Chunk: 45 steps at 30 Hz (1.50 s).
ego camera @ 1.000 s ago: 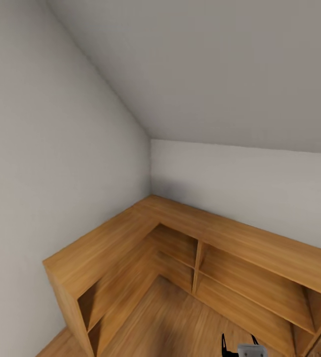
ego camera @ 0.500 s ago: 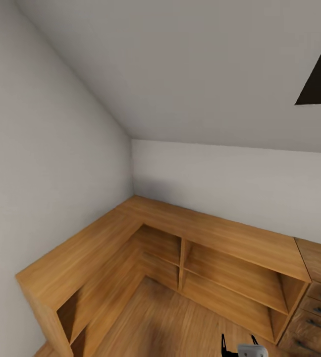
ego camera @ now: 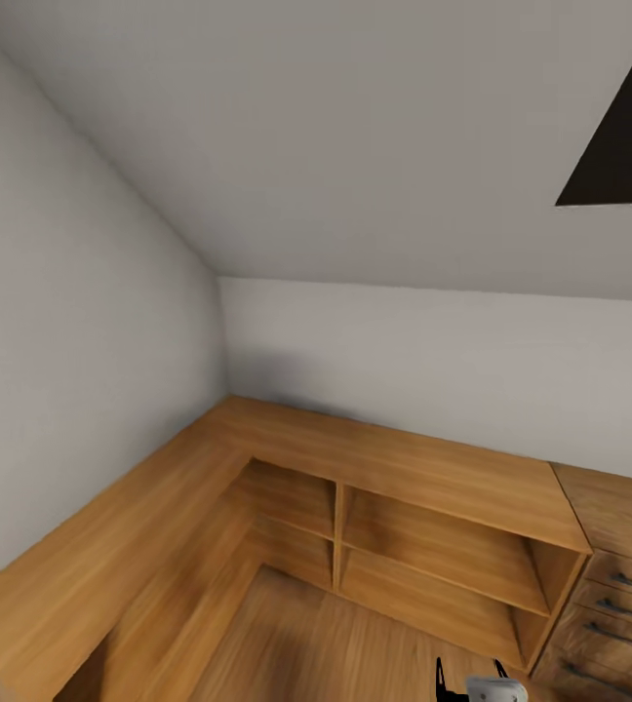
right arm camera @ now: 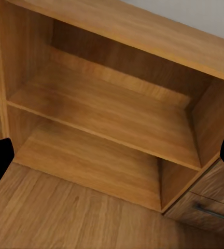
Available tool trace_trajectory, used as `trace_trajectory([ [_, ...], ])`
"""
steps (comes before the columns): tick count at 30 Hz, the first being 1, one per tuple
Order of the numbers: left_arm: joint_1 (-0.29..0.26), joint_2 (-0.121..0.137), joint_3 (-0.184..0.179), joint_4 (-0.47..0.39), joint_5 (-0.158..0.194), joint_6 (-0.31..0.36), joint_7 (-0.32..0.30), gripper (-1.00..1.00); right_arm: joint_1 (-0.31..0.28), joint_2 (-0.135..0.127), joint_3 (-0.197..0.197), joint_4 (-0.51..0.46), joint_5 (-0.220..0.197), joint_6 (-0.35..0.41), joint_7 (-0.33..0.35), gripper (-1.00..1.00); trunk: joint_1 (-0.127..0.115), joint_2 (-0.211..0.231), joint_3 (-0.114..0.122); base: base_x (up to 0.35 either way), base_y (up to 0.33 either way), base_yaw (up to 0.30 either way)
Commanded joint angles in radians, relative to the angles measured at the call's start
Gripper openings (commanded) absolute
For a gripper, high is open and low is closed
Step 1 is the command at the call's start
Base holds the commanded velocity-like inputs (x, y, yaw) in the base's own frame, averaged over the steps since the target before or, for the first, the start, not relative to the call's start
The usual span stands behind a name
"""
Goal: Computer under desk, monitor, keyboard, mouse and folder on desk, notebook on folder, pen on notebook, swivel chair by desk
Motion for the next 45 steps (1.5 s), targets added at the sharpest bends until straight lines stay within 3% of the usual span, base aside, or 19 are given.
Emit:
trace_trajectory([
  [1, 0.001, 0.001, -0.009, -0.001, 0.007, -0.002, 0.008, 1.00, 0.000, 0.001, 0.009, 0.001, -0.004, -0.001, -0.006, 1.00, 0.001, 0.000, 0.000, 0.299, 0.130, -0.251],
  [10, 0.001, 0.002, -0.009, -0.001, 0.009, -0.001, 0.008, 1.00, 0.000, 0.001, 0.009, 0.001, -0.004, -0.001, -0.006, 1.00, 0.001, 0.000, 0.000, 0.172, 0.051, -0.251],
  [32, 0.001, 0.001, -0.008, -0.001, 0.009, -0.002, 0.008, 1.00, 0.000, 0.001, 0.009, 0.001, -0.004, 0.008, -0.005, 1.00, 0.001, 0.000, 0.000, 0.012, 0.006, -0.251],
  [45, 0.001, 0.001, -0.007, -0.001, 0.008, -0.002, 0.008, 1.00, 0.000, 0.001, 0.009, 0.001, -0.004, 0.014, -0.004, 1.00, 0.001, 0.000, 0.000, 0.170, 0.183, -0.251],
])
